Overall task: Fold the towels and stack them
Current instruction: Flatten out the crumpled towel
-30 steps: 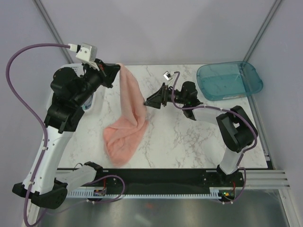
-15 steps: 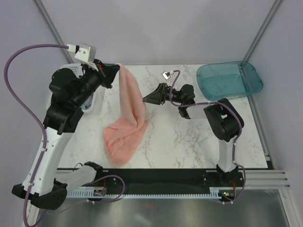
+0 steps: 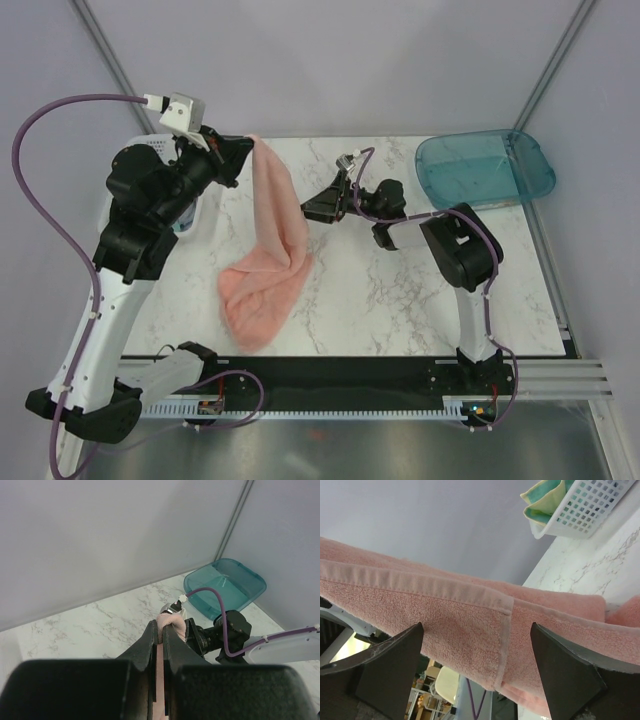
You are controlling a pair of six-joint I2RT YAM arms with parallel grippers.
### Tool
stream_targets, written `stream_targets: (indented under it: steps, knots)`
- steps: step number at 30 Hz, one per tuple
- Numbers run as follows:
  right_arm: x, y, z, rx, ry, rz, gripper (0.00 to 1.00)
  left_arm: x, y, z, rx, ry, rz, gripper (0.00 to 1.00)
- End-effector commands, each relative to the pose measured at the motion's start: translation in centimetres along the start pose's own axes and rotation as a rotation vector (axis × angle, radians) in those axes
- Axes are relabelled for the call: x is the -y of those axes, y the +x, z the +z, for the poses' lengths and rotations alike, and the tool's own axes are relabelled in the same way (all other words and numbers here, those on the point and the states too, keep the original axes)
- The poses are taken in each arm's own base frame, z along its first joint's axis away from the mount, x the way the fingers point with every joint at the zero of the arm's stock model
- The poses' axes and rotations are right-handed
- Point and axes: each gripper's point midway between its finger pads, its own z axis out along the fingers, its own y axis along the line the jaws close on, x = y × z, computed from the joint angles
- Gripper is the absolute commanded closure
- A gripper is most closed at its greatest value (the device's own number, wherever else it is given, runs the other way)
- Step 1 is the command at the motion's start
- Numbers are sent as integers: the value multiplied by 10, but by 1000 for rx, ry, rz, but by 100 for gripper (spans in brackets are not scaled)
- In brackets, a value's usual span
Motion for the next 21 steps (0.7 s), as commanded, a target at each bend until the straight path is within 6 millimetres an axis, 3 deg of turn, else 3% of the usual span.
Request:
stream_targets:
  steps: [1,8,10,13,21]
  knots:
    - [-80,-5,-5,41,-299,-329,4,3,-10,-1,49,25,50,98]
    - [-124,-6,-9,34,-353,-388,7,-1,14,-1,3,19,41,98]
    - [-137,-7,-13,37,-365,-403,9,-2,32,0,-37,26,43,98]
    - [-142,1,-17,30,-362,-400,13,-19,55,3,-89,-34,105,98]
    - [-98,30,-34,-16,-255,-341,27,-66,142,6,-277,-223,55,98]
